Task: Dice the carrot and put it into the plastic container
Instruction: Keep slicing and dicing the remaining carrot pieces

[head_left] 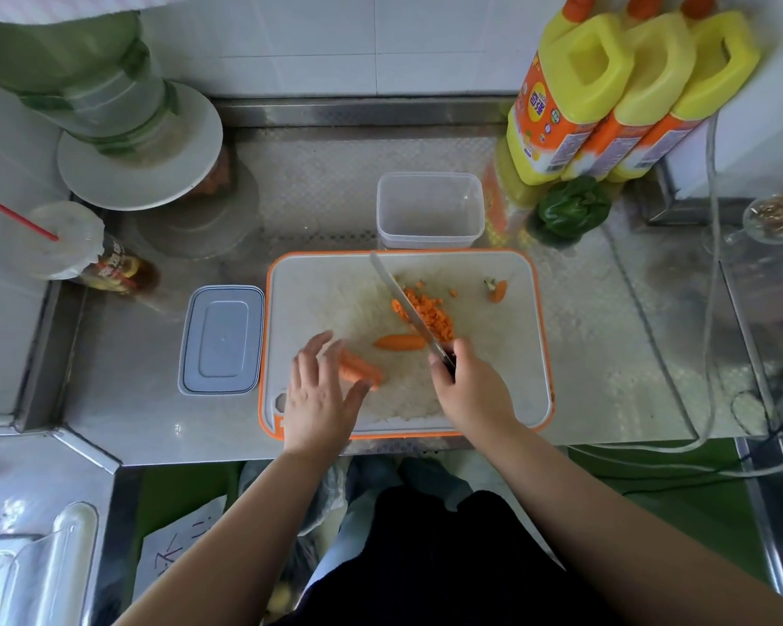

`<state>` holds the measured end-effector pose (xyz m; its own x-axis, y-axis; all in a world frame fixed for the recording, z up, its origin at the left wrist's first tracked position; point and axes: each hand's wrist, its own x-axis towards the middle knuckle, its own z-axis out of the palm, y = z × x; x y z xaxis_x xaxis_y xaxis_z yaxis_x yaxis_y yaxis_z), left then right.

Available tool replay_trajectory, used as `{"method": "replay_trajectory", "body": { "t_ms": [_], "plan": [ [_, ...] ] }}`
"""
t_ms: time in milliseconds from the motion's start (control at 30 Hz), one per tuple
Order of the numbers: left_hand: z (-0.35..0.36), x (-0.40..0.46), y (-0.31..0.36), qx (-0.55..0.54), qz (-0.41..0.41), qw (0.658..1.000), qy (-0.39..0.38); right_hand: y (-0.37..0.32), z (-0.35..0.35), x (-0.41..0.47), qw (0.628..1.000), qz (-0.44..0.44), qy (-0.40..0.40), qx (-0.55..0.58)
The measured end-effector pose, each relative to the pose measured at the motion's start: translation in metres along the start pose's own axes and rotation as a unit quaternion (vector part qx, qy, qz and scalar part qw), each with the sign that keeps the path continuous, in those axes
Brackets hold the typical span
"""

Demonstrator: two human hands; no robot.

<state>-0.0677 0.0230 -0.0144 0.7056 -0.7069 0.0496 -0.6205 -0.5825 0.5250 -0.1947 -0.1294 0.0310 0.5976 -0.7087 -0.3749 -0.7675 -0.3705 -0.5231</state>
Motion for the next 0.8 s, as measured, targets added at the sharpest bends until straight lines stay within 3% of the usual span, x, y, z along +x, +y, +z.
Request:
{"method": "replay_trajectory", "body": {
  "t_ms": [100,300,433,567,667,800],
  "plan": [
    [0.005,0.025,0.014,0.051,0.087,0.994,-0.035,0.003,-0.005,0.000,0.997,-0.002,0.050,0.057],
    [0.021,0.078,0.046,0.191,0.033,0.962,-0.193,0.011,-0.010,-0.004,0.992,0.007,0.064,0.110],
    [0.021,0.080,0.052,0.175,0.056,0.956,-0.230,0.022,-0.010,-0.007,0.992,0.018,0.065,0.104],
    [0.023,0.065,0.042,0.111,0.099,0.976,-0.157,0.026,-0.013,-0.009,0.995,0.012,0.061,0.082],
    [0.019,0.055,0.044,0.104,0.099,0.974,-0.175,0.026,-0.015,-0.004,0.999,0.002,0.018,0.041],
    [0.023,0.040,0.035,0.093,0.125,0.978,-0.142,0.027,-0.014,0.002,0.999,-0.012,-0.027,-0.022]
  ]
}}
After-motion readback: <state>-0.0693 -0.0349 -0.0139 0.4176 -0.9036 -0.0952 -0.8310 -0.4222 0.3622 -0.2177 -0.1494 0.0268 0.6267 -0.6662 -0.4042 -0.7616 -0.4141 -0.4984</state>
